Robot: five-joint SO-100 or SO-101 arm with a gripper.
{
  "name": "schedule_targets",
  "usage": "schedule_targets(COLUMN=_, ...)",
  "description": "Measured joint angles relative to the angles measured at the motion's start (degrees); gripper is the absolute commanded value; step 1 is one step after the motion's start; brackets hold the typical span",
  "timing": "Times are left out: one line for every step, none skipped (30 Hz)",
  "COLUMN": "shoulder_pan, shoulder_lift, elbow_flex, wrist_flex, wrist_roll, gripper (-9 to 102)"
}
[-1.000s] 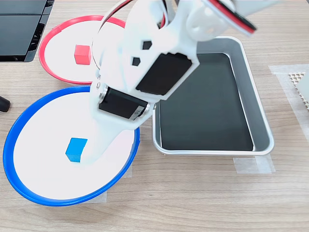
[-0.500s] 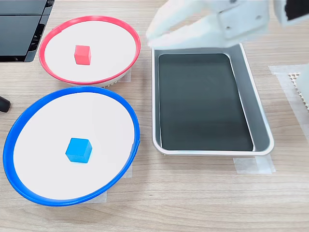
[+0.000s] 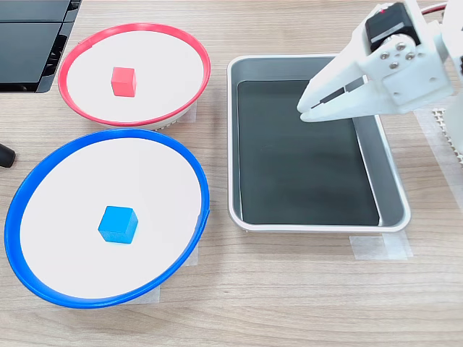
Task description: Move two blocks tray to matching dishes
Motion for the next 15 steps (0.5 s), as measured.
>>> schedule_targets(shoulder_pan=0.00, shoulder_lift=0.09, elbow_flex=0.09, wrist_flex=0.26, wrist_roll=0.00, gripper=0)
schedule_targets(shoulder_pan=0.00, shoulder_lift=0.09, elbow_flex=0.09, wrist_flex=0.35, wrist_roll=0.00, gripper=0)
schedule_targets(shoulder_pan=0.00, shoulder_lift=0.09, elbow_flex=0.09, wrist_flex=0.44, wrist_roll=-0.09, gripper=0)
schedule_targets(shoulder_pan=0.00, shoulder_lift=0.09, elbow_flex=0.09, wrist_flex=0.44, wrist_roll=-0.18, gripper=0)
schedule_targets(shoulder_pan=0.00, shoulder_lift=0.09, elbow_flex=0.09, wrist_flex=0.44, wrist_roll=-0.26, gripper=0)
schedule_targets(shoulder_pan=0.00, shoulder_lift=0.09, elbow_flex=0.09, wrist_flex=0.44, wrist_roll=-0.35, gripper=0)
schedule_targets(shoulder_pan=0.00, shoulder_lift=0.09, elbow_flex=0.09, wrist_flex=0.44, wrist_roll=-0.35, gripper=0)
schedule_targets(shoulder_pan=0.00, shoulder_lift=0.09, elbow_flex=0.09, wrist_flex=0.44, wrist_roll=-0.35, gripper=0)
schedule_targets(shoulder_pan=0.00, shoulder_lift=0.09, elbow_flex=0.09, wrist_flex=0.44, wrist_roll=-0.35, gripper=0)
schedule_targets(shoulder_pan=0.00, shoulder_lift=0.09, elbow_flex=0.09, wrist_flex=0.44, wrist_roll=-0.35, gripper=0)
schedule_targets(shoulder_pan=0.00, shoulder_lift=0.09, elbow_flex=0.09, wrist_flex=0.44, wrist_roll=-0.35, gripper=0)
schedule_targets(shoulder_pan=0.00, shoulder_lift=0.09, elbow_flex=0.09, wrist_flex=0.44, wrist_roll=-0.35, gripper=0)
schedule_targets(shoulder_pan=0.00, shoulder_lift=0.09, elbow_flex=0.09, wrist_flex=0.44, wrist_roll=-0.35, gripper=0)
schedule_targets(shoulder_pan=0.00, shoulder_lift=0.09, elbow_flex=0.09, wrist_flex=0.44, wrist_roll=-0.35, gripper=0)
schedule_targets(shoulder_pan=0.00, shoulder_lift=0.09, elbow_flex=0.09, wrist_flex=0.44, wrist_roll=-0.35, gripper=0)
